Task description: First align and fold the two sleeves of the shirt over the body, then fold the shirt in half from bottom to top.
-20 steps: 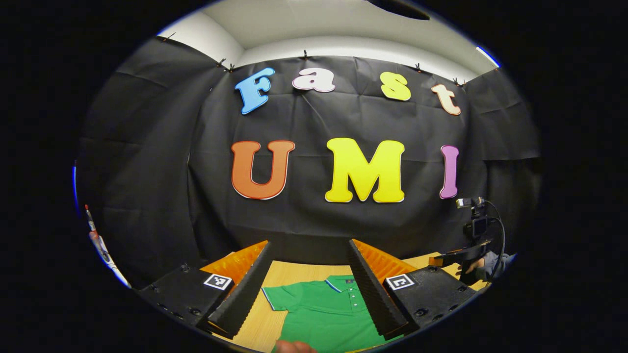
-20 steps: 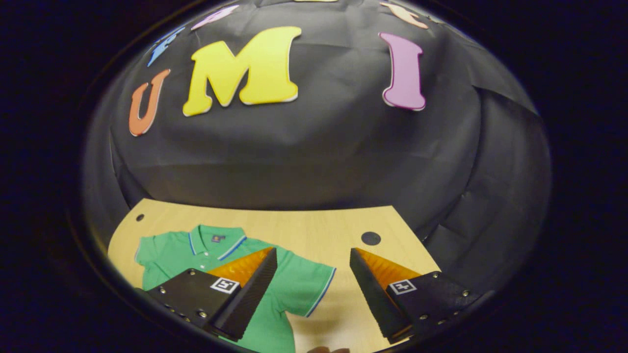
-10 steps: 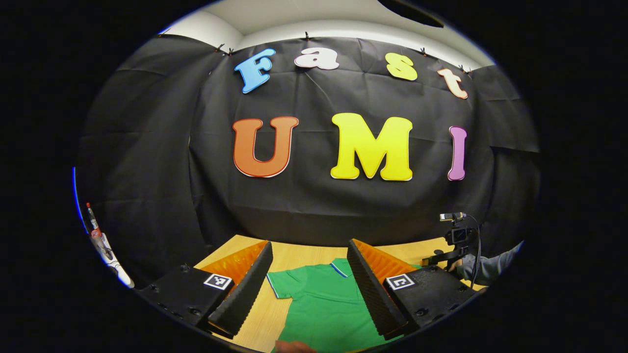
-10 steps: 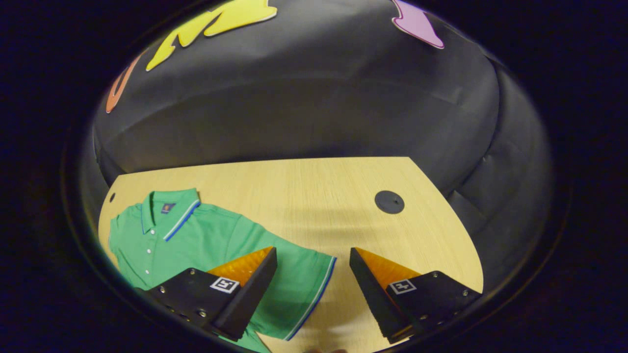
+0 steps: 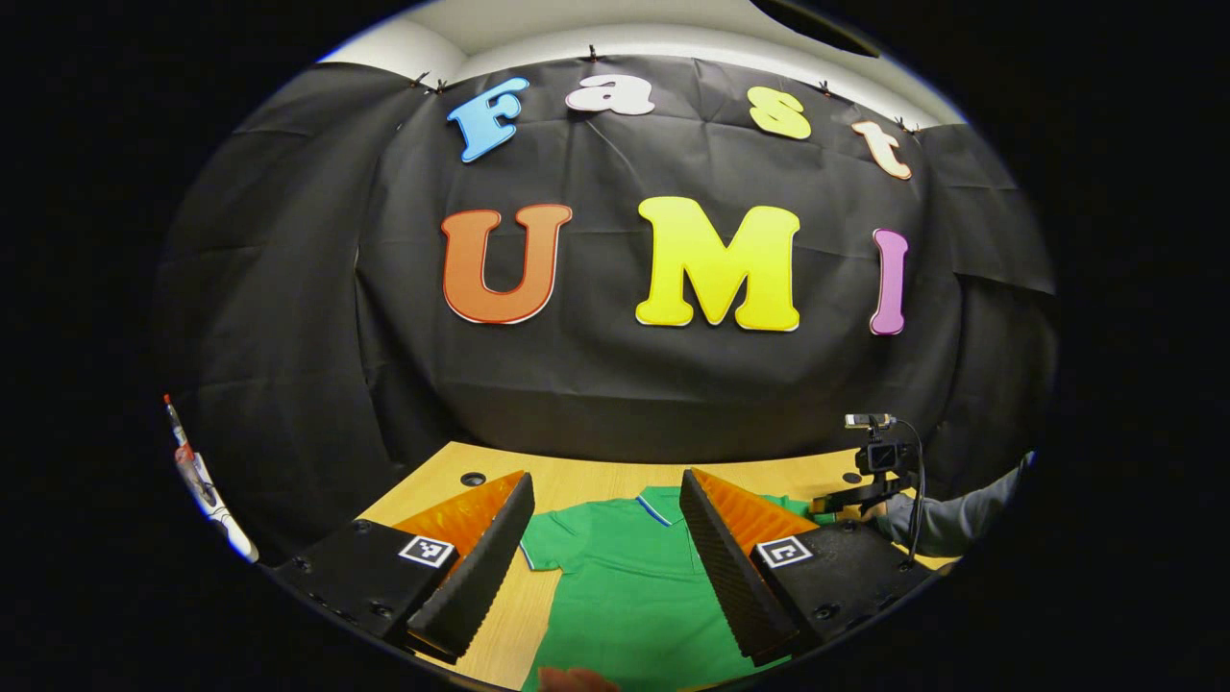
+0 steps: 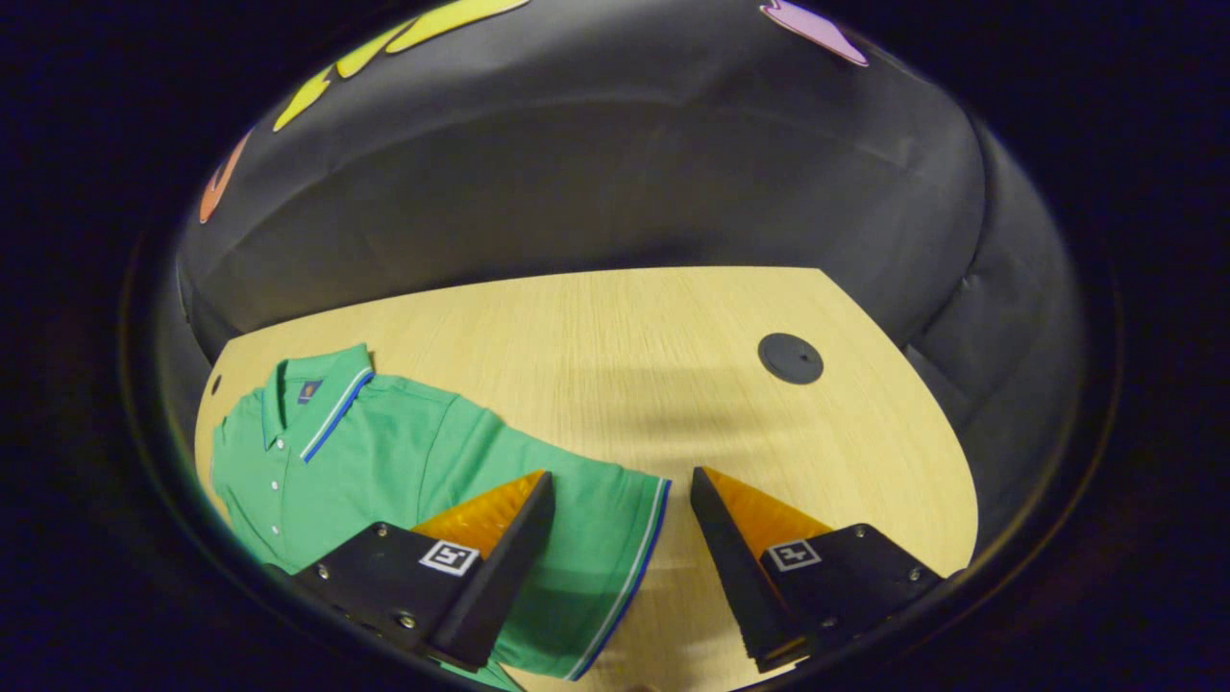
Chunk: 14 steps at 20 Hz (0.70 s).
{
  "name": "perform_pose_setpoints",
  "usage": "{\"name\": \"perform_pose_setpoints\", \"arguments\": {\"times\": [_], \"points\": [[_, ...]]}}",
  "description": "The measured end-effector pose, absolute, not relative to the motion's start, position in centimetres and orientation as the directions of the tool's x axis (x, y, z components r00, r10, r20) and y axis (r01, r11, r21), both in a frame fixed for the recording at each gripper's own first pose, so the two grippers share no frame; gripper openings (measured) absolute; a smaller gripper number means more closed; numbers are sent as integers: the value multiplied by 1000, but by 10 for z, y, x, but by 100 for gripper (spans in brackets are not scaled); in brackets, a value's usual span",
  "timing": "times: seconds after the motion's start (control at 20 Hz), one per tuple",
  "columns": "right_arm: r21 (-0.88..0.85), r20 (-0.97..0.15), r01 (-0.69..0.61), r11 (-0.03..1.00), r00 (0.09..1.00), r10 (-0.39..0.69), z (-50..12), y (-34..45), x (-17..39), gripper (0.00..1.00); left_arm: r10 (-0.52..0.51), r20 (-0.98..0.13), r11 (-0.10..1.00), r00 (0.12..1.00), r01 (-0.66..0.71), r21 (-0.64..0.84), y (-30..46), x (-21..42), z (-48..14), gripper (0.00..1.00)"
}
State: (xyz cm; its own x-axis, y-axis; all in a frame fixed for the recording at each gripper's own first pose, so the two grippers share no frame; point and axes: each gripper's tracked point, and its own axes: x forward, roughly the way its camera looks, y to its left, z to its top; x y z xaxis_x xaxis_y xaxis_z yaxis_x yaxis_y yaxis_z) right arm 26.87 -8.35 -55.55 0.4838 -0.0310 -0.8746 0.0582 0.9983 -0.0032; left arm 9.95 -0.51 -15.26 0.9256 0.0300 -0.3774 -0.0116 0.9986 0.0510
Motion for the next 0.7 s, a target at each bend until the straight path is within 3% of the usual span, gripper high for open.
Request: {"name": "perform_pose_setpoints", "arguments": {"times": [0.2, 0.7], "points": [[30, -867, 91, 995, 498, -19, -555, -74, 270, 1, 26, -402, 999, 915, -10, 43, -8, 99, -161, 98], [-4, -860, 12, 1000, 511, -10, -547, -47, 264, 1, 26, -407, 999, 913, -14, 32, -8, 98, -165, 99]]}}
